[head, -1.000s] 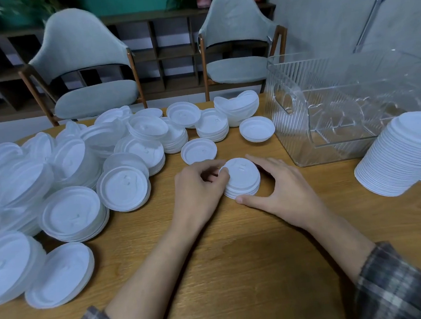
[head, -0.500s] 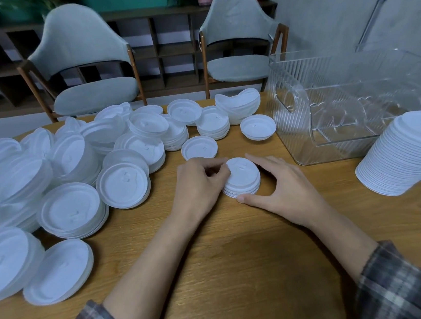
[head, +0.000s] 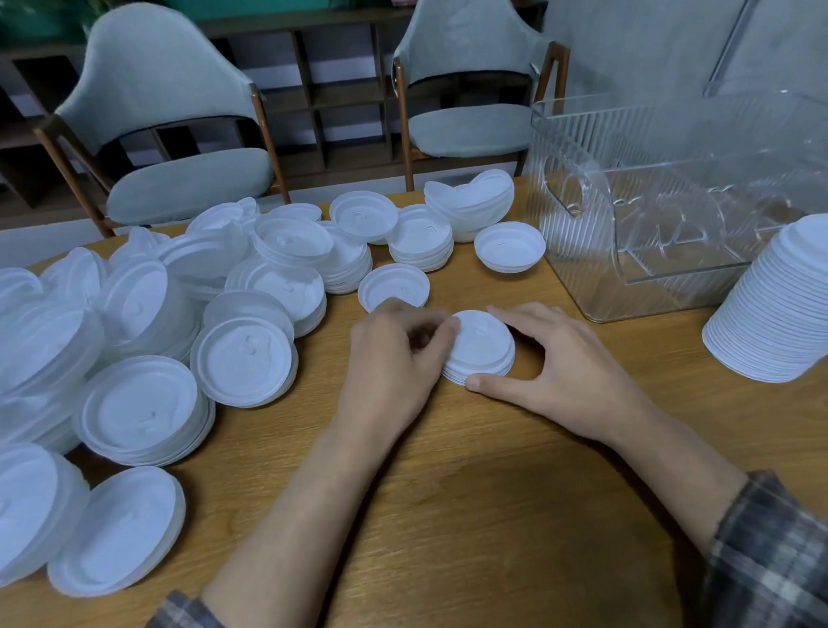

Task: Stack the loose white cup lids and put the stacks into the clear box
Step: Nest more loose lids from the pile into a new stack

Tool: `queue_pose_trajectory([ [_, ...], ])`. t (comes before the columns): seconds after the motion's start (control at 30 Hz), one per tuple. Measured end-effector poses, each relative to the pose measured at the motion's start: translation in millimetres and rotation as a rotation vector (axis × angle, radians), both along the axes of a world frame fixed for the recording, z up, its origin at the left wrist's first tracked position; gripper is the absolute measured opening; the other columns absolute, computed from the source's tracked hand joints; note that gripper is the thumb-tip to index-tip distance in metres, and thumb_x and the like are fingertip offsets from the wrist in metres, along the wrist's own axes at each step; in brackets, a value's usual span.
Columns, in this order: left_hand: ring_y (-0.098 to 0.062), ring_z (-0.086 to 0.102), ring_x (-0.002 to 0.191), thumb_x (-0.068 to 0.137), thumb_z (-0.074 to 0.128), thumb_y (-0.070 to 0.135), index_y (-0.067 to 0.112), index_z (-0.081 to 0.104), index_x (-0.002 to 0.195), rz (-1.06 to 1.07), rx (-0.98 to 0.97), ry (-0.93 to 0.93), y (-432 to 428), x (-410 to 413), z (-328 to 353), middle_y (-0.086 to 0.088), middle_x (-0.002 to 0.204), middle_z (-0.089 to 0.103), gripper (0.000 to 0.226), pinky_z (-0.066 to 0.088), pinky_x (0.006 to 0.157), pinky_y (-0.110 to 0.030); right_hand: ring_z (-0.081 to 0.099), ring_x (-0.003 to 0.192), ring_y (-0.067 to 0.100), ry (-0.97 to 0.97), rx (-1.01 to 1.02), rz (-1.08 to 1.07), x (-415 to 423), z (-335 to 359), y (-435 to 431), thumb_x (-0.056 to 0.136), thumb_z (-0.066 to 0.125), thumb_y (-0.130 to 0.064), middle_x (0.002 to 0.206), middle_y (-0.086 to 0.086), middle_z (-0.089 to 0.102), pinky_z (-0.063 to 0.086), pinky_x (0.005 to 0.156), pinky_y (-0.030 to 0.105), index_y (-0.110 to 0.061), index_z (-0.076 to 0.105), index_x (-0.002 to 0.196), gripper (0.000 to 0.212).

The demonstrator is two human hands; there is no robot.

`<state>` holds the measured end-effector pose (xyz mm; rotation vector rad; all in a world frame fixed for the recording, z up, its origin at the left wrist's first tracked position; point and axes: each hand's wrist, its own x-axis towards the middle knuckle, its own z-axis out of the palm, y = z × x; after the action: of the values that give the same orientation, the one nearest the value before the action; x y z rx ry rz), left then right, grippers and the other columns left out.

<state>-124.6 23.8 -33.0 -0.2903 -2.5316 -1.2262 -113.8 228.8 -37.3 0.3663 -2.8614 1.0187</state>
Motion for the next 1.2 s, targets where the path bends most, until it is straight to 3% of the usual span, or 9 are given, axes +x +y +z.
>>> queue_pose_trajectory([
  [0.17, -0.019, 0.061, 0.121, 0.094, 0.072, 0.01, 0.016, 0.073, 0.129, 0.106, -0.283, 0.137, -24.7, -14.1, -8.1, -0.001, 0.126, 0.072, 0.036, 0.042, 0.098, -0.022, 0.044, 0.131, 0.002, 0.005, -0.015, -0.012, 1.7, 1.7, 0.5, 0.074, 0.084, -0.062, 0.134, -0.022, 0.054, 0.036, 0.112, 0.03, -0.035, 0.049, 0.151, 0.088],
  [0.33, -0.025, 0.069, 0.11, 0.097, 0.068, 0.009, 0.018, 0.076, 0.123, 0.107, -0.304, 0.087, -25.9, -17.5, -13.4, -0.002, 0.117, 0.076, 0.029, 0.056, 0.09, -0.046, 0.045, 0.131, 0.002, 0.003, -0.029, -0.006, 1.8, 0.5, 1.1, 0.074, 0.084, -0.062, 0.133, -0.024, 0.054, 0.037, 0.113, 0.032, -0.037, 0.051, 0.147, 0.084],
  [0.43, -0.02, 0.069, 0.101, 0.095, 0.07, 0.007, 0.016, 0.075, 0.12, 0.097, -0.252, 0.142, -25.6, -14.3, -10.5, 0.0, 0.11, 0.075, 0.027, 0.056, 0.086, -0.04, 0.046, 0.13, 0.003, 0.001, -0.031, -0.003, 1.8, -0.3, 1.0, 0.074, 0.083, -0.063, 0.131, -0.023, 0.054, 0.039, 0.113, 0.033, -0.036, 0.054, 0.145, 0.081],
  [0.53, -0.005, 0.066, 0.097, 0.093, 0.076, 0.011, 0.019, 0.075, 0.121, 0.098, -0.119, 0.162, -24.4, -6.5, -3.8, 0.007, 0.104, 0.073, 0.03, 0.051, 0.088, -0.02, 0.048, 0.128, 0.003, 0.012, -0.037, -0.006, 1.8, -0.3, 1.1, 0.075, 0.084, -0.062, 0.131, -0.022, 0.053, 0.04, 0.111, 0.03, -0.034, 0.055, 0.144, 0.08],
  [0.63, -0.003, 0.066, 0.098, 0.093, 0.076, 0.013, 0.024, 0.074, 0.122, 0.074, 0.106, 0.135, -19.0, 2.3, 6.7, 0.014, 0.098, 0.072, 0.032, 0.046, 0.087, -0.008, 0.049, 0.127, 0.002, 0.02, -0.037, -0.02, 1.8, 0.7, 0.7, 0.076, 0.084, -0.06, 0.131, -0.021, 0.054, 0.04, 0.111, 0.03, -0.032, 0.055, 0.145, 0.08],
  [0.73, -0.008, 0.069, 0.092, 0.094, 0.071, 0.008, 0.02, 0.073, 0.118, 0.073, 0.358, 0.083, -12.7, 8.3, 16.0, 0.008, 0.099, 0.073, 0.027, 0.052, 0.081, -0.015, 0.048, 0.131, 0.004, 0.016, -0.04, -0.038, 2.1, 0.0, 0.3, 0.075, 0.085, -0.06, 0.135, -0.019, 0.054, 0.04, 0.114, 0.034, -0.032, 0.05, 0.149, 0.087],
  [0.83, -0.022, 0.075, 0.087, 0.096, 0.067, 0.01, 0.021, 0.076, 0.115, 0.065, 0.562, -0.078, -6.2, 9.8, 17.3, 0.0, 0.101, 0.075, 0.024, 0.061, 0.084, -0.033, 0.048, 0.133, 0.006, 0.0, -0.059, -0.044, 1.4, -1.1, 0.5, 0.073, 0.084, -0.063, 0.135, -0.019, 0.054, 0.041, 0.116, 0.04, -0.034, 0.041, 0.156, 0.097],
  [0.97, -0.02, 0.076, 0.093, 0.095, 0.067, 0.021, 0.023, 0.081, 0.114, 0.055, 0.483, -0.23, 0.4, 6.7, 6.0, 0.006, 0.098, 0.081, 0.024, 0.061, 0.092, -0.04, 0.049, 0.134, 0.005, 0.019, -0.085, -0.023, 0.4, -3.2, 1.3, 0.072, 0.085, -0.063, 0.138, -0.019, 0.056, 0.042, 0.116, 0.044, -0.037, 0.037, 0.157, 0.102],
  [1.2, -0.004, 0.072, 0.087, 0.093, 0.073, 0.026, 0.024, 0.083, 0.112, 0.095, 0.279, -0.151, 8.7, 10.1, 4.1, 0.014, 0.089, 0.079, 0.021, 0.055, 0.089, -0.021, 0.043, 0.14, 0.004, 0.047, -0.073, -0.008, 1.3, -2.8, 0.4, 0.074, 0.087, -0.059, 0.148, -0.018, 0.051, 0.036, 0.118, 0.036, -0.036, 0.039, 0.157, 0.099],
])
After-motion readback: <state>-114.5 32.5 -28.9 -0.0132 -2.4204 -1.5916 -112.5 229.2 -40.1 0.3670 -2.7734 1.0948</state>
